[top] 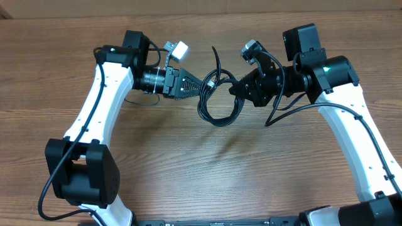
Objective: Untangle cables
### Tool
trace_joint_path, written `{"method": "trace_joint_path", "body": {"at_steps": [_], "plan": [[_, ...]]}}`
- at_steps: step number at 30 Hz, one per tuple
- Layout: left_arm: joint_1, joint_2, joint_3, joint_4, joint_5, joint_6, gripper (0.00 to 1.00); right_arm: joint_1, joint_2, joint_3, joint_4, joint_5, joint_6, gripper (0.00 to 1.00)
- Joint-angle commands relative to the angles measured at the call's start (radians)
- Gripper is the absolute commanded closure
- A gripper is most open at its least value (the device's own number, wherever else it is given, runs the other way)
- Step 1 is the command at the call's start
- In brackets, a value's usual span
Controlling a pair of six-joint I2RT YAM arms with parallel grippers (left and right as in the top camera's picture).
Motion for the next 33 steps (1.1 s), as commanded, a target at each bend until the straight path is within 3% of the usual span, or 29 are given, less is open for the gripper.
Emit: {"method": "trace_joint_path", "body": {"at_steps": [1,5,7,8,9,10,11,14,16,20,21,28,29,31,33], "plan": [[0.001,0.01,0.011,-0.062,0.106,0.016,0.42,-0.003,-0.029,0.032,0.011,-0.013,0.021,0.96],[-0.022,0.01,0.011,-0.077,0.119,0.015,0.45,-0.003,-0.025,0.032,0.012,-0.01,0.082,0.96],[-0.013,0.01,0.012,-0.039,0.026,0.013,0.51,-0.003,-0.025,0.032,-0.003,0.021,0.089,0.96],[0.0,0.01,0.013,0.029,-0.13,-0.048,0.56,-0.003,-0.024,0.031,-0.005,0.08,0.113,0.96],[0.006,0.011,0.013,0.148,-0.465,-0.298,0.54,0.0,-0.025,0.03,-0.027,0.136,0.135,0.96],[0.003,0.011,0.013,0.206,-0.604,-0.424,0.48,0.006,-0.025,0.03,-0.047,0.117,0.145,0.96],[-0.004,0.011,0.013,0.266,-0.622,-0.475,0.44,0.014,-0.025,0.03,-0.057,0.102,0.154,0.96],[-0.035,0.016,0.013,0.443,-0.554,-0.609,0.1,0.038,-0.025,0.03,-0.08,0.094,0.154,0.96],[-0.036,0.036,0.013,0.561,-0.409,-0.681,0.05,0.038,-0.025,0.03,-0.084,0.077,0.154,0.96],[-0.035,0.157,0.013,0.809,-0.16,-1.001,0.1,0.037,-0.025,0.03,-0.085,0.052,0.154,0.96],[-0.035,0.205,0.013,0.898,-0.07,-1.135,0.1,0.037,-0.025,0.03,-0.089,0.053,0.154,0.96],[-0.067,0.335,0.013,1.192,0.051,-1.617,0.05,0.037,-0.025,0.03,-0.085,0.055,0.154,0.96],[-0.072,0.335,0.013,1.228,0.069,-1.644,0.07,0.037,-0.025,0.03,-0.085,0.058,0.154,0.96],[-0.08,0.334,0.013,1.328,0.124,-1.768,0.22,0.037,-0.025,0.03,-0.084,0.077,0.154,0.96],[-0.081,0.334,0.013,1.346,0.171,-1.865,0.29,0.037,-0.025,0.03,-0.083,0.088,0.154,0.96]]}}
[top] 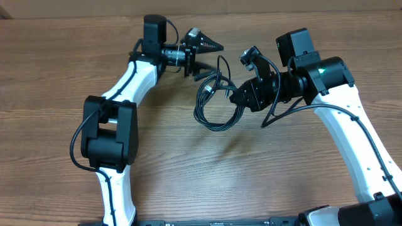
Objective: Untangle cables
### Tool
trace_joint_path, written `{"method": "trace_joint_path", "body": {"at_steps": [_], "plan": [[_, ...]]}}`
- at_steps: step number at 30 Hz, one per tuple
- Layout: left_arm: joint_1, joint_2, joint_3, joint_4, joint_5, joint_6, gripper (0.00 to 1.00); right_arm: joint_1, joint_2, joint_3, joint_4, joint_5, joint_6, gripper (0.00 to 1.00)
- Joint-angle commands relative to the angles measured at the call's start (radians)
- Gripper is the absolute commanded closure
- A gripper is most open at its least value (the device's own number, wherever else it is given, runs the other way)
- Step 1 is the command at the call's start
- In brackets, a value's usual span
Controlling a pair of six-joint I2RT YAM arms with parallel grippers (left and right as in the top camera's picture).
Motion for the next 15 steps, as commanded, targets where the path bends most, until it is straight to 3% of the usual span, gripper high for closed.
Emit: {"method": "trace_joint_path", "body": {"at_steps": [1,2,3,7,10,13,15], "plan": [[-0.014,0.005,0.011,0.029,0.136,-0.298,0.47,0.002,-0.025,0.028,0.01,0.007,0.0,0.96],[-0.018,0.005,0.011,0.029,0.136,-0.322,0.61,0.002,-0.025,0.028,0.022,0.006,0.0,0.96],[-0.027,0.005,0.011,0.029,0.136,-0.328,0.6,0.002,-0.025,0.028,0.037,0.006,0.0,0.96],[-0.063,0.005,0.011,0.029,0.126,-0.436,0.34,0.003,-0.025,0.028,0.092,-0.001,0.001,0.96],[-0.073,0.005,0.011,0.029,0.085,-0.439,0.18,0.003,-0.025,0.028,0.103,-0.006,0.001,0.96],[-0.074,0.005,0.011,0.029,0.041,-0.488,0.26,0.003,-0.025,0.028,0.099,-0.005,0.0,0.96],[-0.08,0.005,0.011,0.029,0.008,-0.518,0.43,0.003,-0.025,0.028,0.093,-0.005,0.0,0.96]]}}
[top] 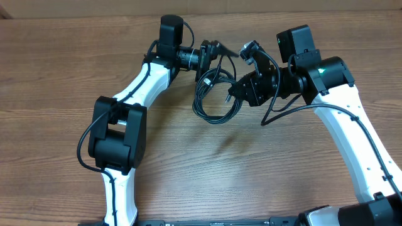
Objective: Untangle cables
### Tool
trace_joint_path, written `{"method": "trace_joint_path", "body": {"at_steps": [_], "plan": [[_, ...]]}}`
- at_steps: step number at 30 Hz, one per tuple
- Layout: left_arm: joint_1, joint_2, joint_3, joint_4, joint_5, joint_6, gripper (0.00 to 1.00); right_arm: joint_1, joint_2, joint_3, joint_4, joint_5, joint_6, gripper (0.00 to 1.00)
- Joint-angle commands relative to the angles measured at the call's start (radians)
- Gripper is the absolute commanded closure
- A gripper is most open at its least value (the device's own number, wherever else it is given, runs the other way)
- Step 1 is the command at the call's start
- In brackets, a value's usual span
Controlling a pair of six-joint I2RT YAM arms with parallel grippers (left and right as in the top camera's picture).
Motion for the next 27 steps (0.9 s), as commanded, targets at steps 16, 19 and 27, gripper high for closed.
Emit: {"method": "trace_joint_path", "body": {"at_steps": [16,19,27], "plan": [[-0.051,0.005,0.009,0.003,0.061,-0.247,0.2,0.003,-0.025,0.026,-0.005,0.0,-0.056,0.96],[-0.041,0.005,0.009,0.003,0.055,-0.247,0.47,0.003,-0.025,0.026,-0.003,-0.002,-0.051,0.96],[-0.028,0.005,0.009,0.004,-0.04,-0.169,0.96,0.003,-0.025,0.026,-0.058,-0.072,-0.046,0.96]]}}
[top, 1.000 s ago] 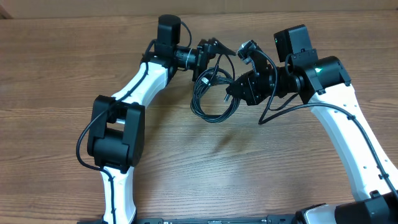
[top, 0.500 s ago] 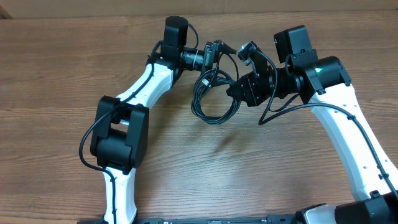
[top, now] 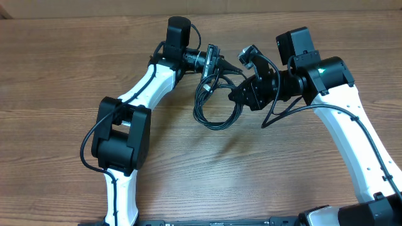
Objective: Untangle cables
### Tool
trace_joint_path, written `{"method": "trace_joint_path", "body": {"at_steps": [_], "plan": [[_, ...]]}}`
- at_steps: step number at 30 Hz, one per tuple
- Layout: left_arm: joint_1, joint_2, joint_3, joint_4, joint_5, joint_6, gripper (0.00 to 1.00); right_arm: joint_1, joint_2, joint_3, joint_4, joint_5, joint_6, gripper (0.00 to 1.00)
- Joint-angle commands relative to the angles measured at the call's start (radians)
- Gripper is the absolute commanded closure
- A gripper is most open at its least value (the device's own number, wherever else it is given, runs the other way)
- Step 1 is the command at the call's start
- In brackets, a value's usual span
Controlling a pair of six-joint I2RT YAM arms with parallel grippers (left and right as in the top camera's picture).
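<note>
A black cable (top: 213, 120) lies bundled in a loose coil on the wooden table (top: 63, 75), with one end rising toward the far side. My right gripper (top: 233, 94) is shut on the coil's right side. My left gripper (top: 220, 68) reaches in from the far left and sits at the top strands of the bundle. It is turned edge-on to the overhead view, so the gap between its fingers is hidden. The two grippers are close together, with the cable's upper part between them.
The right arm's own black lead (top: 282, 110) hangs under its wrist to the right of the coil. The left arm's white links (top: 147, 81) stretch across the table's left middle. The table's far edge (top: 75, 17) runs just behind both wrists.
My left gripper has moved a little farther right and down onto the top strands of the bundle. The right gripper and the coil have barely shifted.
At first my left gripper's tips were at the coil's left side while the right held its right side. Then the left was away at the far edge, open. It came back over the cable's raised end and now sits at the top strands.
</note>
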Motion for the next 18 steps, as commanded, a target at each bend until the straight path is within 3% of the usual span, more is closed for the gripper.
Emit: {"method": "trace_joint_path", "body": {"at_steps": [1,2,3,5,6,7,11,15,18], "plan": [[0.027,0.005,0.009,0.004,-0.097,0.157,0.96,0.003,-0.025,0.026,0.003,-0.031,0.019,0.96],[0.072,0.005,0.009,0.145,-0.158,0.393,0.96,0.003,-0.024,0.025,-0.015,-0.005,0.073,0.96],[0.111,0.003,0.01,0.342,-0.159,0.473,0.96,0.006,-0.021,0.025,-0.053,0.007,0.079,0.96],[0.146,-0.003,0.022,0.62,-0.154,0.339,0.96,0.014,-0.011,0.024,-0.087,0.052,0.118,0.96],[0.168,-0.003,0.072,0.869,-0.161,0.235,0.96,0.014,-0.008,0.024,-0.08,0.064,0.156,0.96],[0.18,-0.003,0.133,0.946,-0.131,0.186,0.96,0.014,-0.008,0.024,-0.07,0.064,0.183,0.96],[0.139,-0.006,0.327,0.963,0.063,0.131,0.96,0.014,-0.008,0.024,-0.007,0.064,0.293,0.96],[0.095,-0.012,0.337,1.102,0.071,0.004,0.96,0.01,-0.008,0.024,0.035,0.068,0.362,0.96],[0.089,-0.02,0.337,1.092,0.071,0.005,0.96,-0.063,-0.008,0.024,0.062,0.121,0.472,0.96]]}}
